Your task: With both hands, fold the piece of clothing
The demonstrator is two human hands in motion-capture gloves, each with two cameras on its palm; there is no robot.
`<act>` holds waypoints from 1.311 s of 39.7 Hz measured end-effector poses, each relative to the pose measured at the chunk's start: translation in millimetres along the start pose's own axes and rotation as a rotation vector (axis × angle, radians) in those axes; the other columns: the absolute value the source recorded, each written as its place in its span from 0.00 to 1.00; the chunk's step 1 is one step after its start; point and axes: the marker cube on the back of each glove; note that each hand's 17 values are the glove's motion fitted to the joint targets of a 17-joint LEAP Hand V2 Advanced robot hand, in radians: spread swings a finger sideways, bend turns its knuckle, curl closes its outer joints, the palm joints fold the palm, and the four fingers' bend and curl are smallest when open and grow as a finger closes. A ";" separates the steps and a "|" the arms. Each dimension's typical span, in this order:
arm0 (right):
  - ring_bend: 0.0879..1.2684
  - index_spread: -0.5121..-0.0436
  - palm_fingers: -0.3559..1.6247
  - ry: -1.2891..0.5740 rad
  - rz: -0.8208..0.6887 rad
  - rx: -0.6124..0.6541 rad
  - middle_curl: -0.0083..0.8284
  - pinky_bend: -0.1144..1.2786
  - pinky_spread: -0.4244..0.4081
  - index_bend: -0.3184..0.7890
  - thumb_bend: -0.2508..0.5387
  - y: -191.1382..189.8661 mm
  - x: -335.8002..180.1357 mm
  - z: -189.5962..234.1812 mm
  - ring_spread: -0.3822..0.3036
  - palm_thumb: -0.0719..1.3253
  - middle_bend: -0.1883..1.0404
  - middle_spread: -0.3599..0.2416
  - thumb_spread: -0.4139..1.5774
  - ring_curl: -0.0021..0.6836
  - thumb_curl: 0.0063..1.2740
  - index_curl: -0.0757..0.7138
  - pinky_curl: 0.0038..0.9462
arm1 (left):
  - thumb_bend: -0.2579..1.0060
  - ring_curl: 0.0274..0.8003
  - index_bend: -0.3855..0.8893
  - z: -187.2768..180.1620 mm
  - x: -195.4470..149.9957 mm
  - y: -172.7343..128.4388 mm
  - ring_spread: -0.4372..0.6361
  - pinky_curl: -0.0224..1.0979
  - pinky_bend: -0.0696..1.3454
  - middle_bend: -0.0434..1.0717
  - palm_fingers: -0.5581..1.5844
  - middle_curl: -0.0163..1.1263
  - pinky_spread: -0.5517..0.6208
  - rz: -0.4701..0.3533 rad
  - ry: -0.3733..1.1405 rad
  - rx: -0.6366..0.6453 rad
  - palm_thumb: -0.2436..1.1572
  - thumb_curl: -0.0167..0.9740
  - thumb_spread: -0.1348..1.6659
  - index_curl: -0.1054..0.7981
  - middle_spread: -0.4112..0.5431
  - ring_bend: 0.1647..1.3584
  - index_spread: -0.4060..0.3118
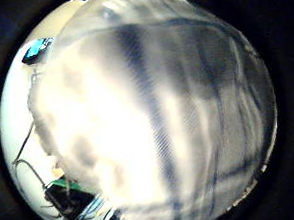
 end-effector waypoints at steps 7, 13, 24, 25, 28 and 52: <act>0.56 0.70 0.79 -0.071 -0.068 0.066 0.57 0.61 0.25 0.41 0.44 4.8 -14.2 -38.2 0.28 0.77 0.49 0.41 0.72 0.70 0.30 0.32 0.48 | 0.19 0.41 0.42 -69.7 -15.2 13.2 0.67 0.33 0.27 0.19 0.31 0.25 0.84 -0.033 -0.027 0.245 0.19 0.18 0.73 0.50 0.56 0.31 0.43; 0.54 0.68 0.79 -0.100 -0.092 0.177 0.59 0.62 0.22 0.41 0.37 -17.8 -42.6 -81.2 0.26 0.78 0.48 0.38 0.65 0.70 0.33 0.37 0.49 | 0.19 0.41 0.43 -112.1 -34.4 14.1 0.68 0.33 0.27 0.19 0.31 0.25 0.84 -0.028 -0.047 0.331 0.19 0.19 0.73 0.50 0.57 0.31 0.43; 0.53 0.68 0.80 -0.051 -0.327 0.379 0.60 0.63 0.22 0.40 0.29 12.8 -196.9 -108.0 0.24 0.78 0.49 0.35 0.54 0.70 0.41 0.42 0.51 | 0.19 0.39 0.44 -157.2 -66.7 13.8 0.69 0.33 0.26 0.20 0.33 0.26 0.83 -0.015 0.066 0.413 0.18 0.20 0.71 0.50 0.57 0.31 0.44; 0.53 0.68 0.80 -0.049 -0.361 0.367 0.61 0.63 0.22 0.39 0.29 19.8 -216.2 -99.0 0.24 0.78 0.49 0.35 0.53 0.70 0.41 0.42 0.51 | 0.19 0.39 0.44 -161.1 -69.9 17.5 0.69 0.33 0.26 0.19 0.33 0.26 0.83 -0.024 0.076 0.433 0.18 0.20 0.71 0.51 0.57 0.31 0.44; 0.53 0.68 0.80 -0.039 -0.441 0.272 0.62 0.64 0.22 0.39 0.29 52.9 -267.3 -61.6 0.24 0.78 0.51 0.35 0.52 0.70 0.43 0.42 0.51 | 0.20 0.38 0.46 -169.1 -78.9 27.1 0.68 0.32 0.25 0.20 0.36 0.26 0.82 -0.043 0.110 0.484 0.19 0.21 0.72 0.52 0.56 0.31 0.44; 0.45 0.70 0.68 -0.314 -0.616 0.316 0.56 0.52 0.35 0.36 0.29 88.4 -233.4 -133.7 0.37 0.74 0.38 0.50 0.76 0.64 0.41 0.36 0.43 | 0.19 0.36 0.44 -166.8 -125.1 32.9 0.63 0.32 0.21 0.18 0.40 0.27 0.78 -0.147 0.102 0.473 0.19 0.21 0.75 0.55 0.54 0.28 0.43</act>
